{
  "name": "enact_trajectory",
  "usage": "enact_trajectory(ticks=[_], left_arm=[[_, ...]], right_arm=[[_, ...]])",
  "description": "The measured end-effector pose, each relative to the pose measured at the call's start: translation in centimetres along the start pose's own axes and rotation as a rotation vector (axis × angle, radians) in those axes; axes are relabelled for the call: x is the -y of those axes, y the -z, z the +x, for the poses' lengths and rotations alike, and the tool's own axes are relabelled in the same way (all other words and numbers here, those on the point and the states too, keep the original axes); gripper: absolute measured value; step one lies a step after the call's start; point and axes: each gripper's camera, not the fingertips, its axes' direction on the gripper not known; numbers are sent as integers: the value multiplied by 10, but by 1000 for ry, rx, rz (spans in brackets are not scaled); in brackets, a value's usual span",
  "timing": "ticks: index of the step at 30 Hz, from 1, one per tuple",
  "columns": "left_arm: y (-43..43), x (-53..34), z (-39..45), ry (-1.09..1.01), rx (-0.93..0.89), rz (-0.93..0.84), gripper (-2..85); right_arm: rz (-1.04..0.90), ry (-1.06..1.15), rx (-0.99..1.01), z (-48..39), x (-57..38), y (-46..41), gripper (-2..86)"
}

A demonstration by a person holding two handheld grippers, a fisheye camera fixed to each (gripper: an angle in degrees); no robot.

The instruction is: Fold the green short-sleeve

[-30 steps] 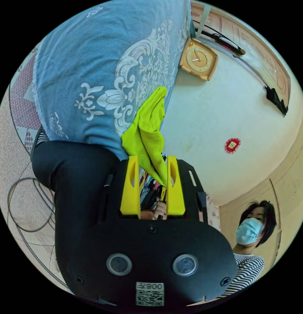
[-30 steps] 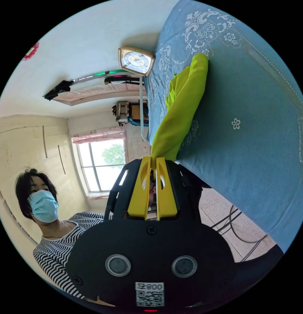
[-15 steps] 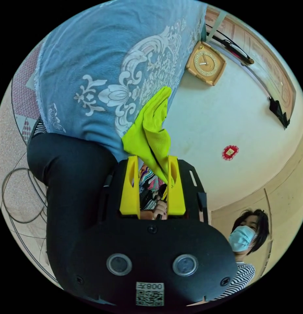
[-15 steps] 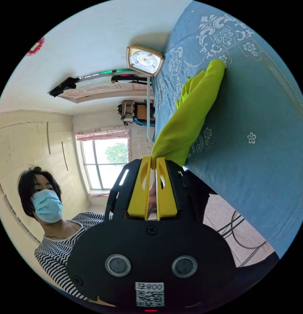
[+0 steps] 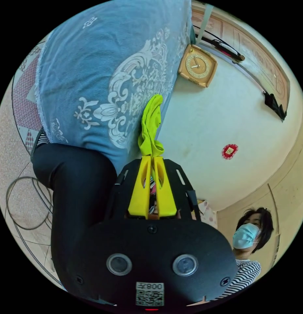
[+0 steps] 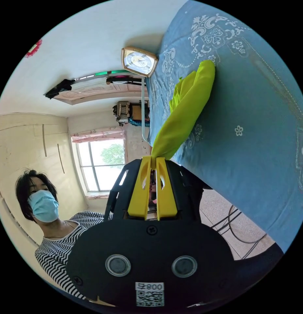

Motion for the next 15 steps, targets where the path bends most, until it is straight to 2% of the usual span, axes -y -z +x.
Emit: enact_trajectory(ticks=[8,15], left_arm=[[-23,-21,122,-174,56,-92,14],[-69,-50,256,-356,8,-196,12]], right_arm=[[6,14,-7,88,-43,67,21],[65,122,52,155,-96,148,19]])
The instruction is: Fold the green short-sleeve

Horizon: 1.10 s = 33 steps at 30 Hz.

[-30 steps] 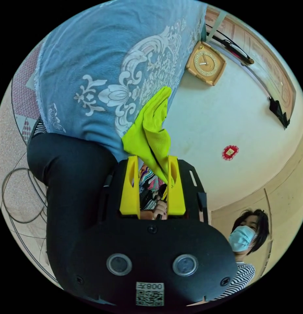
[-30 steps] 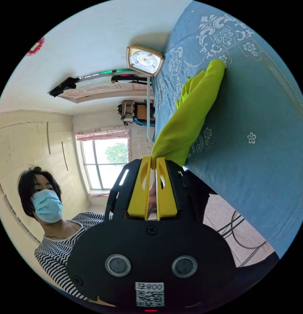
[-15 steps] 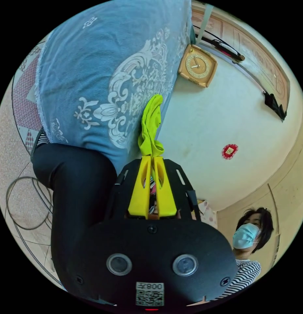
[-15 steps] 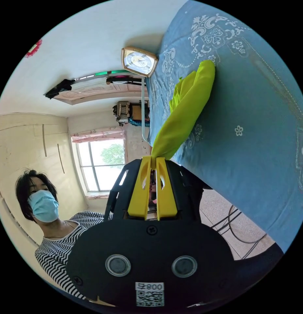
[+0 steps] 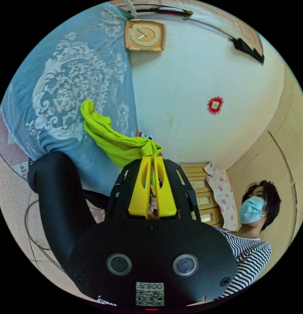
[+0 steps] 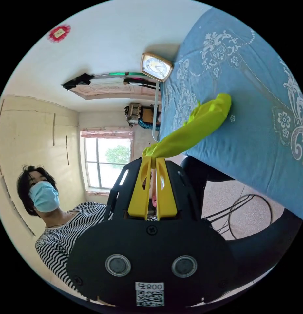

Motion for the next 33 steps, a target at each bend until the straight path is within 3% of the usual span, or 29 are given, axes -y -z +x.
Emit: enact_trajectory(ticks=[11,22,28,33], left_arm=[[-123,41,202,-202,-110,-194,12],[-335,117,371,-230,-87,-435,11],[-482,193,460,-274,-19,-491,12],[-616,272,576,-418,-67,-441,12]], right_arm=[[188,186,65,99,-102,166,18],[414,198,44,280,-163,344,18],[485,169,-11,398,-105,452,18],[525,294,-69,437,25,577,18]])
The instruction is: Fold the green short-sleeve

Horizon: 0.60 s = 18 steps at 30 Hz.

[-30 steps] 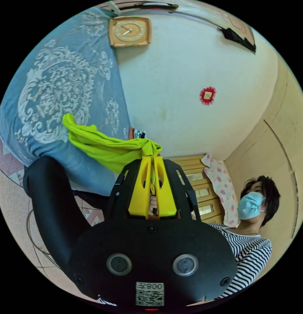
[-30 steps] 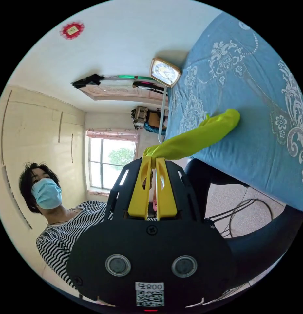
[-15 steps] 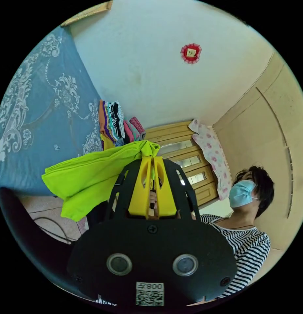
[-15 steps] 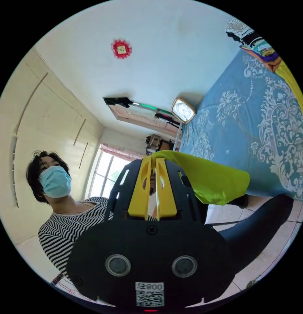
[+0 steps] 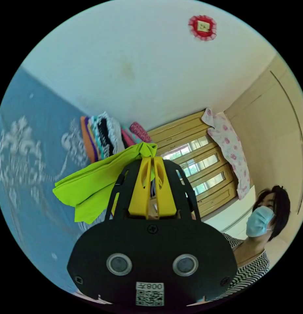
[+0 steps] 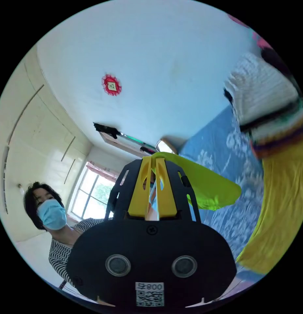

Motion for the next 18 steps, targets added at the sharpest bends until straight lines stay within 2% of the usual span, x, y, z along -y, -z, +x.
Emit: enact_trajectory(ticks=[5,9,13,18], left_arm=[[-89,152,88,-258,-21,70,13],[-176,226,128,-371,-15,59,13],[-269,256,103,-281,-25,-25,12],[-370,254,43,-31,79,-206,12]], right_arm=[[49,201,-78,19,137,52,19],[105,293,-212,59,171,109,19],[113,215,-348,158,151,157,20],[144,-120,-399,372,79,216,20]])
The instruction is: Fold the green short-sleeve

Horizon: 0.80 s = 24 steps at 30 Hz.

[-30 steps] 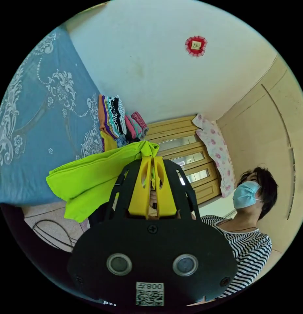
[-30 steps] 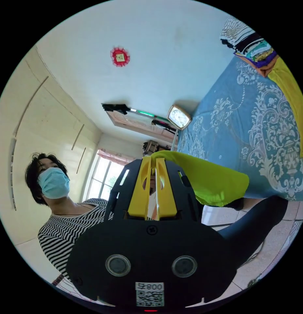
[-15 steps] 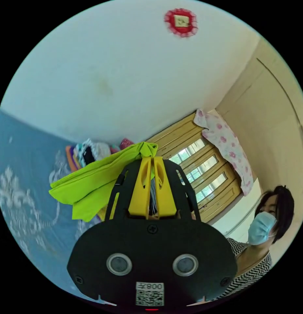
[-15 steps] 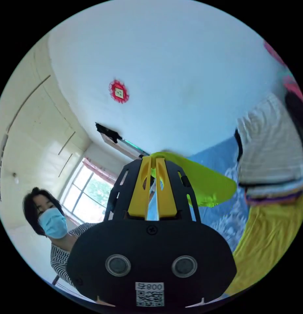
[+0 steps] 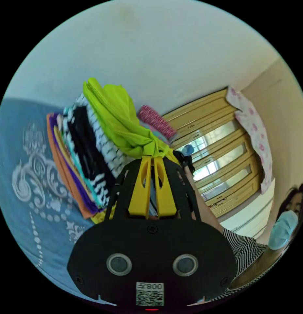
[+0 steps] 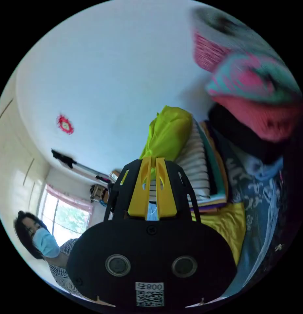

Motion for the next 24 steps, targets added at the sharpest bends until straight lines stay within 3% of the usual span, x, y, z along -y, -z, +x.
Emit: enact_trajectory(ticks=[3,9,16,22,24], left_arm=[[-34,9,-5,64,-69,-15,11],[-73,49,32,-10,11,-37,13],[-108,85,59,24,25,-49,11],[-119,106,95,-24,16,-23,4],[-123,115,109,-68,17,1,3]], right_arm=[[-11,-79,27,85,-32,-11,20],[-58,0,-42,128,-63,-23,21],[-39,23,-193,142,-102,-35,23],[21,101,-411,113,-138,-43,12],[77,178,-574,83,-154,-48,5]])
